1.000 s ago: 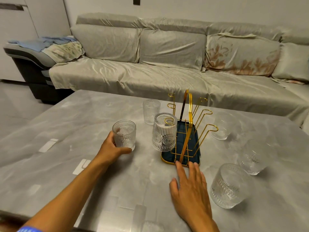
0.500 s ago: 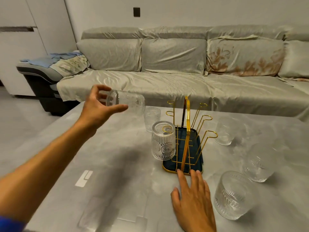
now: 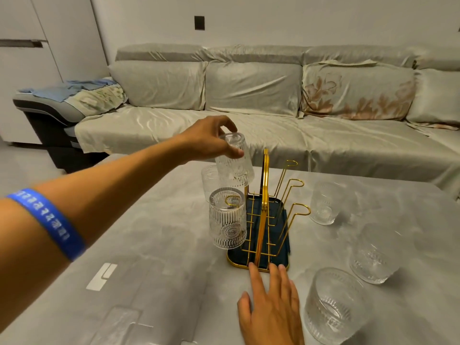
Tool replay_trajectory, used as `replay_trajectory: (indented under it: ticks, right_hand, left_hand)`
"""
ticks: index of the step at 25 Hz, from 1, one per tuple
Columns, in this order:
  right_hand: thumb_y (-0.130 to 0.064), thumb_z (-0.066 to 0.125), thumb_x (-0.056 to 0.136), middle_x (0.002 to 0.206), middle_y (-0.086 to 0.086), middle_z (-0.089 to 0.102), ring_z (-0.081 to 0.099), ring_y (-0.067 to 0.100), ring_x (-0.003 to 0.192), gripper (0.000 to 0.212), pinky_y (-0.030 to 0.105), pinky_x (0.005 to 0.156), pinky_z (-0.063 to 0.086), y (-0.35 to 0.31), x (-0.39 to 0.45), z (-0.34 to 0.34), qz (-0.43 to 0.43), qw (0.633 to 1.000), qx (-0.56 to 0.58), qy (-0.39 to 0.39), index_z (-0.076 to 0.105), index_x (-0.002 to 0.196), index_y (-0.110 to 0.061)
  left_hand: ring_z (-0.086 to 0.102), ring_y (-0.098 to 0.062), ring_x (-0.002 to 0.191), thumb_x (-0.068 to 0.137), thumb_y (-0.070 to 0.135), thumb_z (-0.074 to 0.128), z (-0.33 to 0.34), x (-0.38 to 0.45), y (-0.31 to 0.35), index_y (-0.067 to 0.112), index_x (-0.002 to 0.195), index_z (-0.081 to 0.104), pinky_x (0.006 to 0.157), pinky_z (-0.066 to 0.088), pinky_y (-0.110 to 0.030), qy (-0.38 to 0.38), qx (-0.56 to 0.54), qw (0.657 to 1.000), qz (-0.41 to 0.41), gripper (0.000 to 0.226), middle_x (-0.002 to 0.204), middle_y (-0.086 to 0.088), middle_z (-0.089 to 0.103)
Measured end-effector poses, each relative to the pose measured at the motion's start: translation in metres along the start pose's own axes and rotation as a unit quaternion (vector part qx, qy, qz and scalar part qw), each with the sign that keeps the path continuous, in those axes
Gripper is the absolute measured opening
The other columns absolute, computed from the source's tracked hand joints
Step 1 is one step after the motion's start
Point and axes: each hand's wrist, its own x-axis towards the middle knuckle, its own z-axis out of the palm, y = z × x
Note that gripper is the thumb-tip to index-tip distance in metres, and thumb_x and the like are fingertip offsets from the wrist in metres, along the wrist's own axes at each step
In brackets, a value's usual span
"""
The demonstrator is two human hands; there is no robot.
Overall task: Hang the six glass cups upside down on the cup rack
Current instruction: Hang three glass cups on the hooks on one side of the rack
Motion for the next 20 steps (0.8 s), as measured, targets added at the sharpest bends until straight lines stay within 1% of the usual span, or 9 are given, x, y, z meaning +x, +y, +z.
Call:
replay_trajectory:
  ticks: [2, 4, 6, 9, 11, 13, 16, 17, 20]
  right_hand:
    - [-0.054, 0.02, 0.085, 0.16, 0.007, 0.0, -0.013, 0.026, 0.144, 0.067, 0.041, 0.111, -0.01, 0.001, 0.002, 0.001, 0.001, 1.0, -0.004, -0.01, 0.001, 0.148, -0.042]
    - [-0.054, 0.021, 0.085, 0.16, 0.006, -0.001, -0.013, 0.026, 0.144, 0.067, 0.041, 0.111, -0.01, 0.001, 0.002, 0.002, -0.001, 1.0, -0.009, -0.018, 0.0, 0.147, -0.043]
    - [-0.053, 0.026, 0.083, 0.159, 0.008, 0.009, -0.004, 0.028, 0.144, 0.068, 0.042, 0.112, -0.005, -0.001, 0.002, 0.002, 0.0, 1.0, 0.008, 0.004, 0.01, 0.148, -0.041]
    - [-0.049, 0.039, 0.08, 0.154, 0.014, 0.028, 0.015, 0.034, 0.142, 0.066, 0.047, 0.111, 0.009, -0.004, 0.004, -0.002, -0.006, 1.0, 0.01, 0.025, 0.03, 0.144, -0.038]
    - [-0.049, 0.04, 0.078, 0.152, 0.015, 0.031, 0.02, 0.035, 0.141, 0.066, 0.049, 0.111, 0.013, -0.006, 0.004, -0.004, -0.011, 0.999, -0.001, 0.035, 0.033, 0.143, -0.038]
    - [-0.049, 0.038, 0.079, 0.153, 0.014, 0.029, 0.017, 0.034, 0.142, 0.066, 0.048, 0.112, 0.011, -0.005, 0.002, -0.005, -0.006, 0.999, 0.007, 0.043, 0.031, 0.144, -0.039]
    - [-0.053, 0.02, 0.085, 0.16, 0.008, 0.001, -0.011, 0.027, 0.144, 0.067, 0.041, 0.111, -0.01, 0.0, -0.001, -0.001, -0.01, 1.0, -0.008, -0.005, 0.0, 0.148, -0.042]
    - [-0.054, 0.018, 0.086, 0.16, 0.006, -0.004, -0.015, 0.026, 0.143, 0.066, 0.04, 0.11, -0.013, 0.001, -0.001, -0.001, -0.01, 1.0, -0.011, -0.013, -0.005, 0.147, -0.042]
    - [-0.055, 0.018, 0.087, 0.16, 0.006, -0.006, -0.017, 0.026, 0.143, 0.066, 0.04, 0.109, -0.014, -0.001, -0.001, -0.003, -0.009, 1.0, -0.021, -0.016, -0.008, 0.146, -0.042]
  left_hand:
    - [0.059, -0.009, 0.085, 0.068, 0.029, 0.084, 0.01, 0.003, -0.006, 0.023, 0.122, 0.054, 0.064, 0.045, -0.021, -0.008, 0.027, 1.0, -0.001, 0.062, 0.108, -0.004, 0.062]
    - [0.059, -0.014, 0.089, 0.066, 0.029, 0.084, 0.017, 0.003, -0.011, 0.024, 0.124, 0.056, 0.073, 0.045, -0.027, -0.011, 0.047, 0.999, -0.006, 0.064, 0.116, -0.009, 0.062]
    - [0.056, -0.02, 0.096, 0.066, 0.029, 0.085, 0.024, 0.003, -0.014, 0.024, 0.126, 0.057, 0.079, 0.043, -0.032, -0.021, 0.059, 0.998, -0.011, 0.067, 0.122, -0.011, 0.062]
    - [0.055, -0.022, 0.101, 0.063, 0.026, 0.086, 0.036, 0.004, -0.016, 0.022, 0.125, 0.059, 0.077, 0.042, -0.029, -0.033, 0.079, 0.996, -0.011, 0.068, 0.124, -0.01, 0.062]
    - [0.056, -0.024, 0.104, 0.061, 0.026, 0.087, 0.042, 0.005, -0.017, 0.021, 0.123, 0.059, 0.081, 0.046, -0.032, -0.037, 0.088, 0.995, -0.02, 0.067, 0.124, -0.01, 0.062]
    - [0.057, -0.026, 0.102, 0.061, 0.026, 0.087, 0.048, 0.005, -0.017, 0.021, 0.121, 0.06, 0.084, 0.05, -0.036, -0.045, 0.097, 0.994, -0.031, 0.066, 0.122, -0.01, 0.062]
    - [0.055, -0.022, 0.096, 0.061, 0.026, 0.086, 0.053, 0.007, -0.018, 0.02, 0.12, 0.06, 0.077, 0.046, -0.032, -0.047, 0.1, 0.993, -0.042, 0.064, 0.121, -0.008, 0.061]
    - [0.054, -0.021, 0.095, 0.062, 0.025, 0.086, 0.053, 0.008, -0.018, 0.02, 0.12, 0.06, 0.076, 0.044, -0.031, -0.048, 0.095, 0.993, -0.044, 0.064, 0.12, -0.007, 0.061]
    - [0.051, -0.02, 0.097, 0.066, 0.023, 0.084, 0.055, 0.01, -0.02, 0.02, 0.122, 0.058, 0.077, 0.041, -0.031, -0.074, 0.086, 0.992, -0.058, 0.062, 0.123, -0.008, 0.058]
